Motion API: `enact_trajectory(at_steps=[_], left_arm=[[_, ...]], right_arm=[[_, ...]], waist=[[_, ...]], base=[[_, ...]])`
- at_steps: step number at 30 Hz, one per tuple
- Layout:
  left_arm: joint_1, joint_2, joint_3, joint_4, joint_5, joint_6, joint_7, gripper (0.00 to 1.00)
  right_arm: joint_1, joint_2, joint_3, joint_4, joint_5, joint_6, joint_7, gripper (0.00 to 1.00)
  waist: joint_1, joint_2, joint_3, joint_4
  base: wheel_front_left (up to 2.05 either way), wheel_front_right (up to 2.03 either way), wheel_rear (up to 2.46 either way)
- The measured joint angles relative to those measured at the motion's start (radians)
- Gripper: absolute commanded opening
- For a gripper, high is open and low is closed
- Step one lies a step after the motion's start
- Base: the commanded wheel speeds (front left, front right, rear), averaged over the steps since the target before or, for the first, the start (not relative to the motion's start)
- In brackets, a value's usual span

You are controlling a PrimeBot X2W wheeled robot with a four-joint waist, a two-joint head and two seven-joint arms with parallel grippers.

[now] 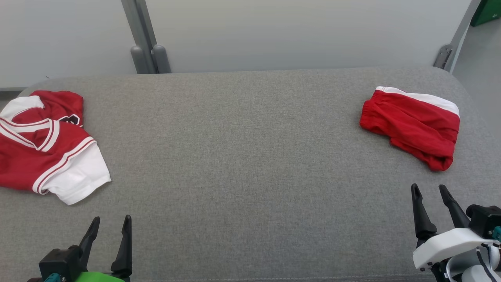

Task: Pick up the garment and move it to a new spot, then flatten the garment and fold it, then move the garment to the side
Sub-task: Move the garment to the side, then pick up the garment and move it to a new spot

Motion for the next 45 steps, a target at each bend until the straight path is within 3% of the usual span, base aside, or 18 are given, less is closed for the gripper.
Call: enact_trajectory(at_steps=[9, 19, 33, 45], left_arm=[[0.000, -0.010, 0.011, 0.003, 0.010, -0.008, -0.001, 1.00], [0.000, -0.018, 0.027, -0.001, 0.044, -0.012, -0.001, 1.00], [0.033, -0.031, 0.117, -0.032, 0.062, -0.012, -0.001, 1.00], [0.067, -0.035, 0.133, -0.034, 0.069, -0.012, -0.001, 1.00]], right_arm=[[0.033, 0.031, -0.038, -0.019, -0.062, 0.000, 0.000, 1.00], [0.049, 0.044, -0.055, -0.049, -0.106, 0.000, 0.000, 1.00], [0.005, 0.068, 0.060, -0.044, -0.158, 0.015, 0.000, 1.00], [0.006, 0.083, 0.059, -0.018, -0.161, 0.018, 0.000, 1.00]], waist=[[0.0000, 0.0000, 0.001, 0.004], [0.0000, 0.0000, 0.003, 0.056], [0.0000, 0.0000, -0.012, 0.223], [0.0000, 0.0000, -0.033, 0.389]], base=[[0.00, 0.00, 0.00], [0.00, 0.00, 0.00], [0.00, 0.00, 0.00], [0.00, 0.00, 0.00]])
